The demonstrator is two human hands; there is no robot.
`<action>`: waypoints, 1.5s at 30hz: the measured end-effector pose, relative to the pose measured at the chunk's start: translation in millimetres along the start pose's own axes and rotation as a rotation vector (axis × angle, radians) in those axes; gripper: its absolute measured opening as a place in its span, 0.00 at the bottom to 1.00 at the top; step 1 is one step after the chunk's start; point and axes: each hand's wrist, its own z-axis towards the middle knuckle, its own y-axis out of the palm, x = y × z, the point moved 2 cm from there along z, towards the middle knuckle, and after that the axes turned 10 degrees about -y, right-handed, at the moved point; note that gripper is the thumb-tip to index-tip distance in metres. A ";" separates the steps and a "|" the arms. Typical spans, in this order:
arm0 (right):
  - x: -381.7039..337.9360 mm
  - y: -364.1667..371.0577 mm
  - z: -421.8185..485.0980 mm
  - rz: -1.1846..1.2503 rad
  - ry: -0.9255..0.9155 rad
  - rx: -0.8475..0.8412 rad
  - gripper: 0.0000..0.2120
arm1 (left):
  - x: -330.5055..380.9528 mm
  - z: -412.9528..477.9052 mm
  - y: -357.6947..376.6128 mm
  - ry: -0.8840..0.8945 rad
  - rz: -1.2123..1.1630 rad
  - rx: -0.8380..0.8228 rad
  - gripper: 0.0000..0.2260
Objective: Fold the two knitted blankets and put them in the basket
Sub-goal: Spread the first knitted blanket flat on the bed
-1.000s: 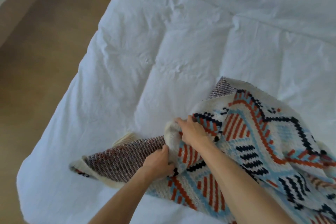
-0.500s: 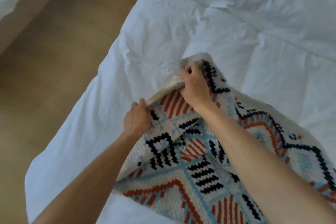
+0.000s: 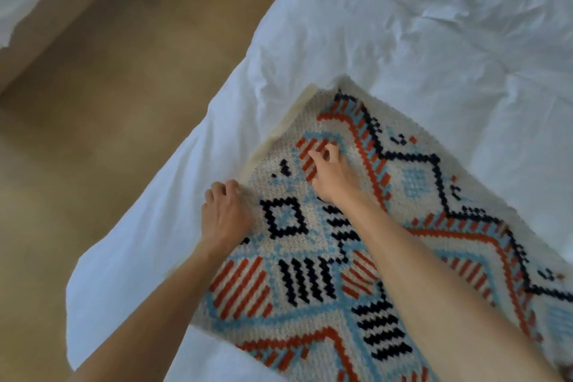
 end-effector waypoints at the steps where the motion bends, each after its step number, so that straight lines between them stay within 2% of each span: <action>1: -6.6 2.9 -3.4 -0.032 -0.028 0.065 0.28 | -9.4 -4.8 0.9 -0.017 -0.008 0.003 0.16; 4: -37.2 21.7 -28.3 -0.071 -0.209 0.200 0.25 | -36.4 -22.5 -0.9 -0.057 -0.058 -0.050 0.15; 7: -62.7 55.1 -70.5 -0.065 -0.315 0.157 0.21 | -60.7 -39.2 -4.0 -0.081 -0.079 -0.196 0.12; 11: -82.2 97.2 -135.7 0.010 -0.300 0.097 0.17 | -88.7 -58.8 -14.8 -0.200 -0.255 -0.412 0.09; 13: -92.8 111.3 -167.1 0.051 -0.284 0.096 0.17 | -99.4 -71.1 -20.1 -0.295 -0.384 -0.510 0.11; 15: -102.0 120.0 -195.2 0.117 -0.244 0.122 0.17 | -109.0 -85.0 -24.2 -0.334 -0.417 -0.576 0.13; 18: -110.6 140.0 -230.8 0.136 -0.189 -0.001 0.21 | -122.8 -109.9 -31.4 -0.298 -0.455 -0.688 0.18; 21: -117.7 156.2 -256.4 0.024 -0.154 -0.084 0.27 | -134.2 -134.8 -36.8 -0.160 -0.626 -0.821 0.27; 23: -124.1 161.6 -265.8 -0.100 -0.146 -0.038 0.27 | -138.3 -147.5 -34.2 0.029 -0.489 -0.790 0.32; 25: -128.0 165.9 -266.6 -0.130 -0.129 0.048 0.21 | -137.2 -155.5 -24.4 0.251 -0.124 -0.661 0.35; 26: -128.5 164.7 -264.6 -0.129 -0.114 0.078 0.18 | -133.8 -159.0 -19.4 0.357 0.020 -0.592 0.35; 28: -126.4 160.6 -258.4 -0.065 -0.064 0.092 0.14 | -124.1 -162.2 -11.7 0.495 0.080 -0.466 0.29; 29: -123.6 161.9 -255.1 0.001 -0.049 0.073 0.14 | -118.9 -162.5 -10.4 0.492 0.025 -0.426 0.23; 30: -119.4 162.5 -253.1 0.070 -0.034 0.073 0.15 | -113.9 -163.3 -12.6 0.403 -0.074 -0.410 0.17; 32: -112.9 155.9 -255.6 0.231 0.004 0.102 0.16 | -108.1 -166.1 -19.1 0.107 -0.278 -0.424 0.08; 33: -110.4 150.7 -258.2 0.283 0.013 0.153 0.13 | -107.9 -167.2 -22.5 0.019 -0.336 -0.402 0.09; 36: -106.4 139.4 -266.9 0.334 0.004 0.247 0.05 | -122.2 -163.7 -30.7 -0.003 -0.219 -0.340 0.11; 40: -107.4 143.4 -270.4 0.208 -0.045 0.112 0.10 | -159.6 -154.5 -38.5 -0.128 0.154 -0.407 0.12; 41: -107.7 145.7 -273.0 0.158 -0.039 0.082 0.12 | -167.6 -154.7 -39.4 -0.158 0.177 -0.394 0.13; 43: -112.1 150.2 -281.5 0.057 -0.072 0.125 0.13 | -178.6 -156.6 -38.9 -0.201 0.137 -0.370 0.15; 45: -120.6 158.3 -296.0 0.063 -0.155 0.205 0.08 | -182.9 -157.5 -35.4 -0.202 0.054 -0.412 0.15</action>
